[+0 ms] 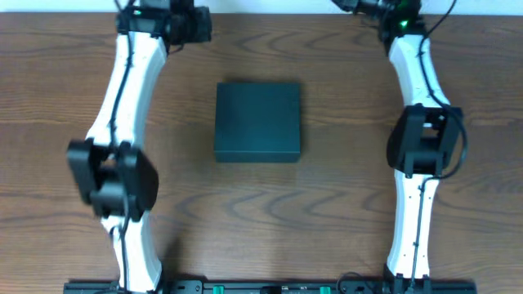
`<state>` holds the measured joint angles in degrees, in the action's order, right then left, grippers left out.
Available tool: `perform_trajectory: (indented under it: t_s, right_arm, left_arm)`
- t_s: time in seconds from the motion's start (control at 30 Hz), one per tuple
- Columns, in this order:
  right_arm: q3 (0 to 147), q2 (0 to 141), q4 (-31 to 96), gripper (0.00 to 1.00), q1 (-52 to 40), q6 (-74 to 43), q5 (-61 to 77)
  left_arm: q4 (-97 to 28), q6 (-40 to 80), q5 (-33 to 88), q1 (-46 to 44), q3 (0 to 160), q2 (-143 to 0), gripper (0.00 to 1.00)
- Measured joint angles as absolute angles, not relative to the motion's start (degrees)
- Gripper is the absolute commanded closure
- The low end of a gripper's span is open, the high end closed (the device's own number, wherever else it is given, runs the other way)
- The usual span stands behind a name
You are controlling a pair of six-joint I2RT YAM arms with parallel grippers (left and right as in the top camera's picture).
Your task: Pack container
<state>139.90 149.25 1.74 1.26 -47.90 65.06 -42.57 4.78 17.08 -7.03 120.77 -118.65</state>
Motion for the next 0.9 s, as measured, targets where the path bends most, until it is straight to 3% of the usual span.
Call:
perform_trajectory:
  t_s: [0.13,0.27,0.4,0.7,0.9]
  right_arm:
    - [141.0,141.2,24.2,0.98,0.4,-36.8,57.5]
    - [142.3,126.8,56.1,0.98,-4.9,-18.3,39.6]
    - [143.2,119.8,72.6,0.98,-10.3,-8.6,32.8]
    - [129.1,121.4,84.8,0.98,-12.4,0.7,28.9]
    - [114.3,113.7,83.1,0.98,-12.8,3.7,27.1]
  left_arm:
    - [-45.4,3.8,14.4,-7.4,123.1,-108.7,0.94]
    - [-55.5,1.4,11.6,-10.2,124.7,-100.2,0.94]
    - [-64.0,1.0,14.7,-11.4,121.7,-100.5,0.94]
    - [-59.0,4.8,16.8,-14.2,95.3,-100.9,0.94]
    - [-56.2,9.5,13.1,-19.5,79.9,-85.4,0.94]
